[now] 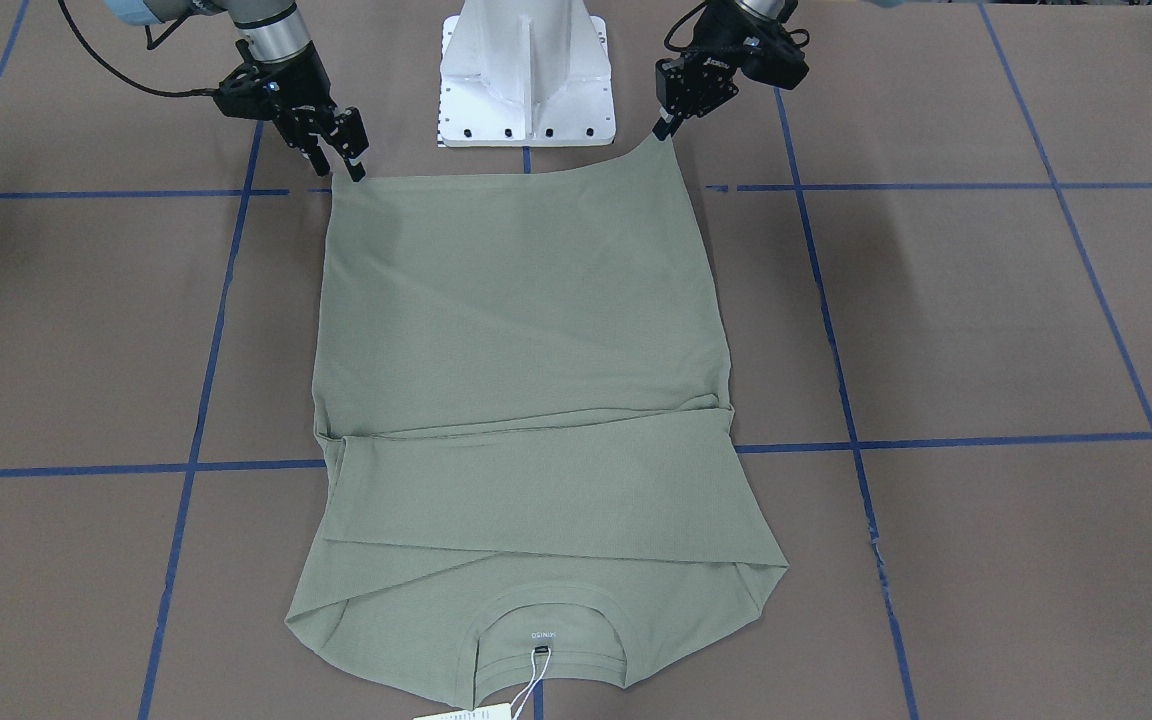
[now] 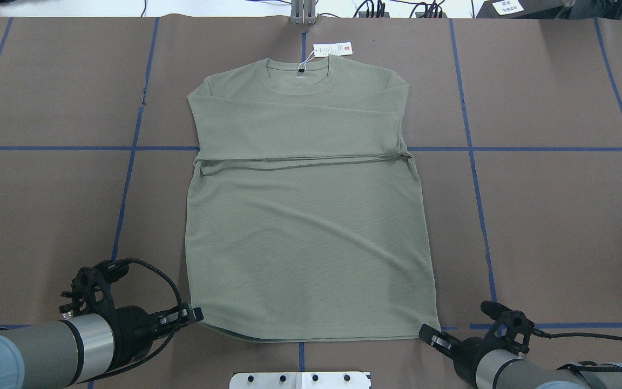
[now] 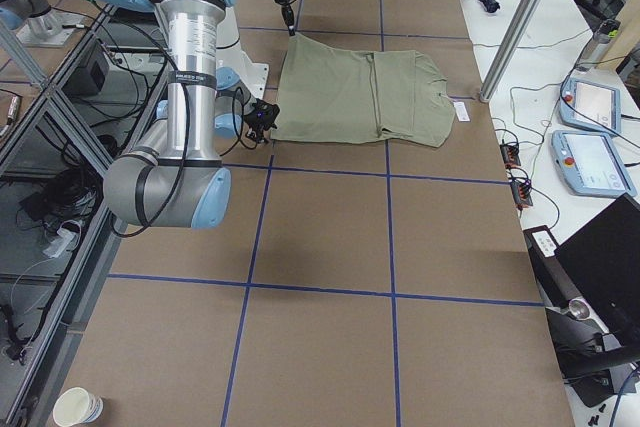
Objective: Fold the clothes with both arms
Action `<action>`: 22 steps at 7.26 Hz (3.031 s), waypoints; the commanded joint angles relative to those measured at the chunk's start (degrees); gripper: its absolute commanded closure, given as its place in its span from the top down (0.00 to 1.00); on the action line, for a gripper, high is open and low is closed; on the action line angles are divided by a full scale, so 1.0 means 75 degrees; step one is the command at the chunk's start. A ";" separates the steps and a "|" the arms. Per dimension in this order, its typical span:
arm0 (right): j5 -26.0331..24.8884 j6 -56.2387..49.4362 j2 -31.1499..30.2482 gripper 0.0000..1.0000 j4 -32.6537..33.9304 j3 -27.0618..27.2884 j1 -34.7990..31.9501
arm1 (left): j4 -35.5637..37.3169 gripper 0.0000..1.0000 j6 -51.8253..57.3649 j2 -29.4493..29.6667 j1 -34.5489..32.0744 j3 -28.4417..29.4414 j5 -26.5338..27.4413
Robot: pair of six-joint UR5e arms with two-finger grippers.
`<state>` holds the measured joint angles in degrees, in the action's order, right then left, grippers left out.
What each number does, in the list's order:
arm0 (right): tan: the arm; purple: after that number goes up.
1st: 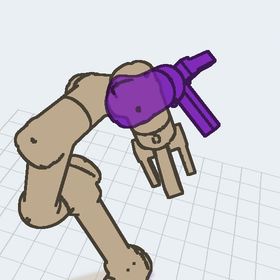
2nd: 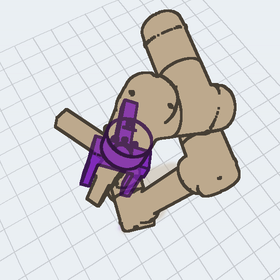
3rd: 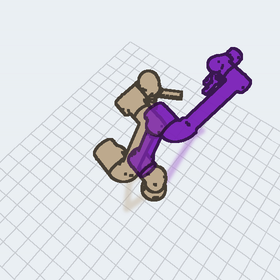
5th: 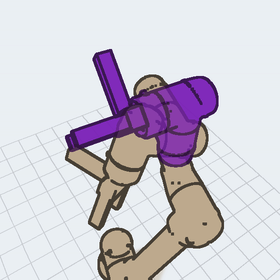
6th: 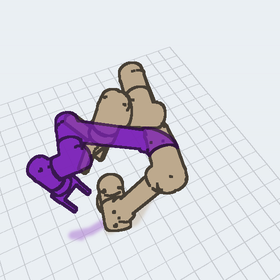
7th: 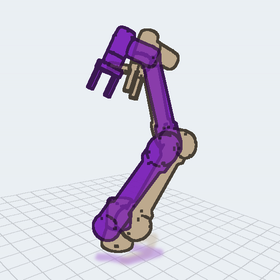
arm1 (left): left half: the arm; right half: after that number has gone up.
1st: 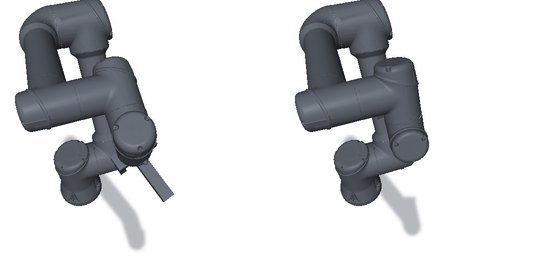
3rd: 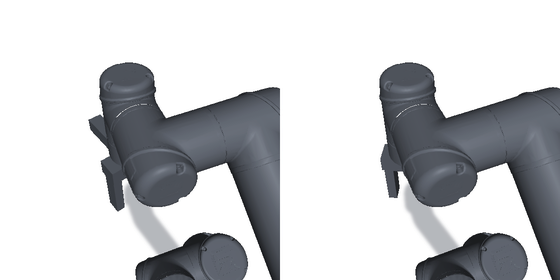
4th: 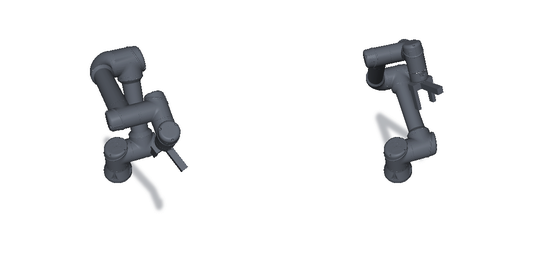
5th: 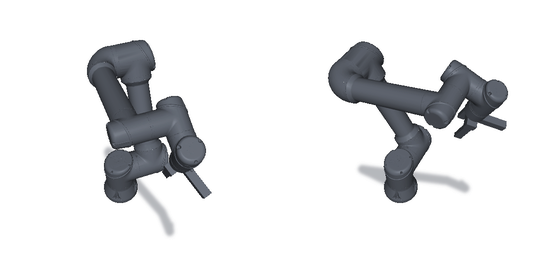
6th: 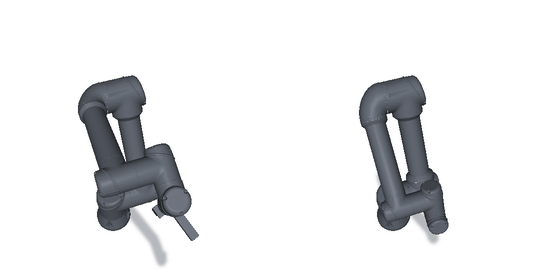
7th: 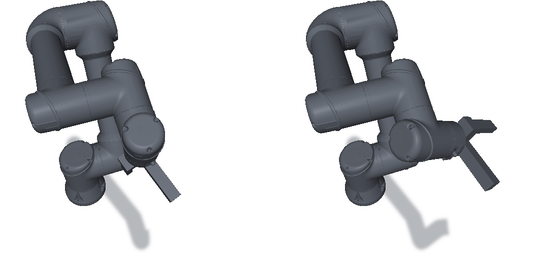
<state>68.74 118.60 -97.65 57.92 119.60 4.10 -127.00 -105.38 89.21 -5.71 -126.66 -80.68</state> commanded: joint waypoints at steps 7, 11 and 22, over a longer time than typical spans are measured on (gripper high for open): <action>0.2006 -0.0847 0.0012 0.00 0.4054 0.3330 -0.0452 | 0.0964 0.00 0.0000 -0.0118 -0.0012 -0.1255 -0.1586; 0.3724 -0.2763 0.1214 0.00 0.6160 0.4457 -0.1974 | 0.3691 0.00 0.0685 0.0547 -0.1345 -0.3260 -0.4089; 0.4686 -0.6860 0.6466 0.00 0.3567 -0.4688 -0.6558 | 0.2383 0.00 0.5461 0.4158 -0.5391 0.4694 -0.3623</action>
<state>103.92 67.42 -52.29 89.30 92.95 -44.27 -105.33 -64.68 118.99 -46.17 -97.84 -109.56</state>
